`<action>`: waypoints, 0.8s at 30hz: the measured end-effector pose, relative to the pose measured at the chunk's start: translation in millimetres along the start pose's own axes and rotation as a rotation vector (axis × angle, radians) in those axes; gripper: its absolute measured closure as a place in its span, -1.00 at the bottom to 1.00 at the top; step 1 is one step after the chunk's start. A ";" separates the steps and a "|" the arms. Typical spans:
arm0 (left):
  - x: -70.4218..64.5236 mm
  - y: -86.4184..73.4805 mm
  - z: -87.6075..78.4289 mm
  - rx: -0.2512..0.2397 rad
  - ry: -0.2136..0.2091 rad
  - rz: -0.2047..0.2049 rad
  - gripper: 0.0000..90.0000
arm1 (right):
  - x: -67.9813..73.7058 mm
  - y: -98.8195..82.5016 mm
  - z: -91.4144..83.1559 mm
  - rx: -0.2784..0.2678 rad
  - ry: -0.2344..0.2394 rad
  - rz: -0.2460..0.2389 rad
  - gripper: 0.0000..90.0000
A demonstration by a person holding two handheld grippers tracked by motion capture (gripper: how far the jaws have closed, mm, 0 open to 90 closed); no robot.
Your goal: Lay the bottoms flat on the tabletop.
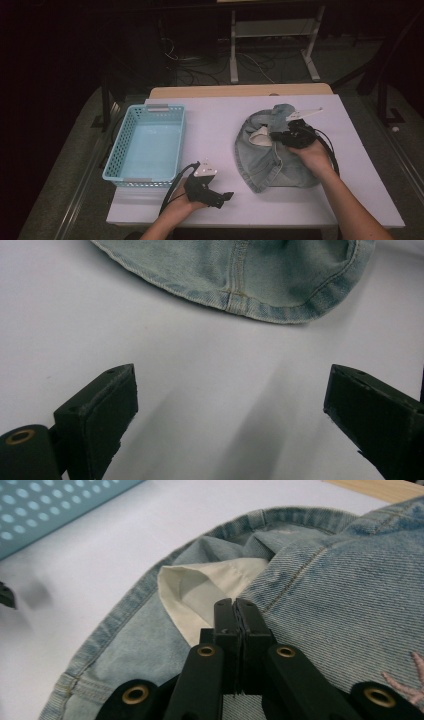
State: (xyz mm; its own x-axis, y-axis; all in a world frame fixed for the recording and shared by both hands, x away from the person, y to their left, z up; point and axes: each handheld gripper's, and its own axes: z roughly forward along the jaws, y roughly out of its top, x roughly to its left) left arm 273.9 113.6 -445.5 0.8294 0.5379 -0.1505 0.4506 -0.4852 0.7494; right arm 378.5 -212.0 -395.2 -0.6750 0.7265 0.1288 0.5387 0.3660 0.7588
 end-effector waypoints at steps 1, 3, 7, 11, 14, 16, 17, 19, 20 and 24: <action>0.0 0.0 0.1 0.001 0.000 0.001 -0.85 | 0.3 0.1 -1.2 -0.005 0.006 -0.001 0.95; -0.1 -0.1 0.1 0.001 0.000 0.001 -0.85 | 1.2 0.2 -4.1 -0.018 0.027 -0.010 0.95; 0.0 -0.2 -0.7 0.000 0.001 0.003 -0.85 | 5.0 0.5 -10.3 -0.031 0.052 -0.021 0.95; 0.0 -0.2 -0.5 0.000 0.001 0.002 -0.85 | 8.7 -0.5 -14.6 -0.040 0.072 -0.036 0.95; 0.3 0.1 0.0 0.001 0.001 0.002 -0.85 | 10.4 -2.1 -17.4 -0.050 0.095 -0.040 0.95; 0.3 0.0 0.0 0.001 0.002 0.003 -0.85 | 11.6 -2.8 -18.6 -0.051 0.102 -0.042 0.95; 0.4 -0.1 -0.3 0.001 0.002 0.003 -0.85 | 12.5 -3.2 -19.2 -0.050 0.107 -0.045 0.95; 0.7 -0.2 -0.9 -0.001 0.004 0.003 -0.85 | 16.3 -4.8 -21.0 -0.048 0.116 -0.054 0.95; 0.7 -0.4 -1.2 -0.004 0.004 0.000 -0.85 | 17.7 -5.7 -21.6 -0.050 0.119 -0.061 0.95; 1.1 -0.5 -1.5 -0.004 0.008 -0.002 -0.85 | 26.0 -10.6 -23.9 -0.042 0.135 -0.078 0.95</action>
State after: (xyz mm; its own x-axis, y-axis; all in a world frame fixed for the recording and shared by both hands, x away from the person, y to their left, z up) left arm 274.1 115.5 -445.0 0.8260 0.5441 -0.1473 0.4512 -0.4816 0.7513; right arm 343.2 -210.9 -384.7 -0.7771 0.6109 0.1511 0.4624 0.3913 0.7957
